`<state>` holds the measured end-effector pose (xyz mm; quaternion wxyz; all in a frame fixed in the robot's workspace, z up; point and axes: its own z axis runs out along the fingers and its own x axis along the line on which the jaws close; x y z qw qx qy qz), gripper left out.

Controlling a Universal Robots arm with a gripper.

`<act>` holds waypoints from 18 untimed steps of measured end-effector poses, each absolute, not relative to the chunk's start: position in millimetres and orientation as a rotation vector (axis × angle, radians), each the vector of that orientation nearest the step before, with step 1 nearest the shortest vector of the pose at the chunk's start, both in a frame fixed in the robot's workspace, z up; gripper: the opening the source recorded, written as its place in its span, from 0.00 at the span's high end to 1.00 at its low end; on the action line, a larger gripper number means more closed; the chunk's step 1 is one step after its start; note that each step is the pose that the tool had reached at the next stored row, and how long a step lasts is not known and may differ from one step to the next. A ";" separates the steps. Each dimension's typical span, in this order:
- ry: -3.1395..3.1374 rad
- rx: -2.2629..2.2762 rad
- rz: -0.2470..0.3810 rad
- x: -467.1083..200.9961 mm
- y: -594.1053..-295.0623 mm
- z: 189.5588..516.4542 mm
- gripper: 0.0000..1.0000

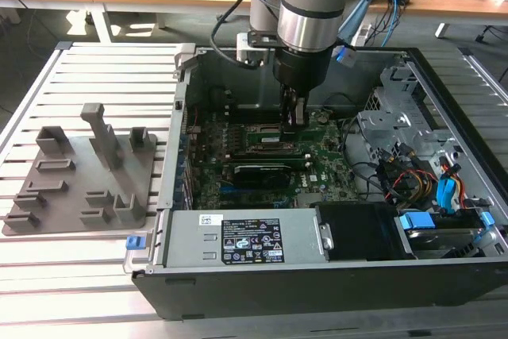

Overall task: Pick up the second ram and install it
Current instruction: 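Insert the second ram into the second slot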

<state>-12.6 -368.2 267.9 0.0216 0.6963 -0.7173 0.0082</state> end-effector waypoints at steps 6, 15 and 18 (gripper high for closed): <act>-2.223 2.158 0.025 -15.1 -368.1 259.7 0.86; -2.295 2.081 0.023 -27.5 -368.1 242.6 0.86; -2.305 2.090 0.000 -34.0 -368.1 241.1 0.86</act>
